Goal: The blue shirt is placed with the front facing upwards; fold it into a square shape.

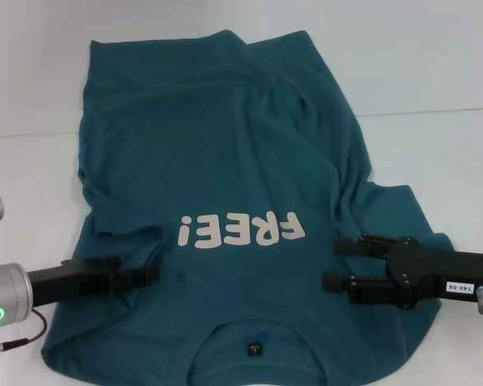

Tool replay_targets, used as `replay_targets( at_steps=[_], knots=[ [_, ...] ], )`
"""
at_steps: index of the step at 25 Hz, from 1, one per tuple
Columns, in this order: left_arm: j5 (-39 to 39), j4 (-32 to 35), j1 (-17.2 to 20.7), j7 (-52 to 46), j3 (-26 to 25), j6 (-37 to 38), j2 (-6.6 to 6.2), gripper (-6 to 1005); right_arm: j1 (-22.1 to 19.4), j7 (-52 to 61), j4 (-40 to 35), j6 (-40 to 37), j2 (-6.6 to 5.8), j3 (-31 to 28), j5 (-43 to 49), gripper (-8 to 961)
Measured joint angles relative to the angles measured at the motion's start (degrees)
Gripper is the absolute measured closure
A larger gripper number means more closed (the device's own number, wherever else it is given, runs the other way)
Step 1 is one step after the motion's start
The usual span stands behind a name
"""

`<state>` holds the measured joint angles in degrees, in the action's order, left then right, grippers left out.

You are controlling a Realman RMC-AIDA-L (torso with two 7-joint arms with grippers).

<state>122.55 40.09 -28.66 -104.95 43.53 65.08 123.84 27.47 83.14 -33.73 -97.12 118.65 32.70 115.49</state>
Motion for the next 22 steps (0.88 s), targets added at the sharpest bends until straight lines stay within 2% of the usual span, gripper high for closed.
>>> replay_targets(
  at_steps=[22],
  knots=[
    [0.0, 0.2, -1.1, -0.4, 2.9, 5.5, 0.17, 80, -0.1, -0.2, 0.2, -0.2, 0.00, 0.0, 0.0, 66]
  ],
)
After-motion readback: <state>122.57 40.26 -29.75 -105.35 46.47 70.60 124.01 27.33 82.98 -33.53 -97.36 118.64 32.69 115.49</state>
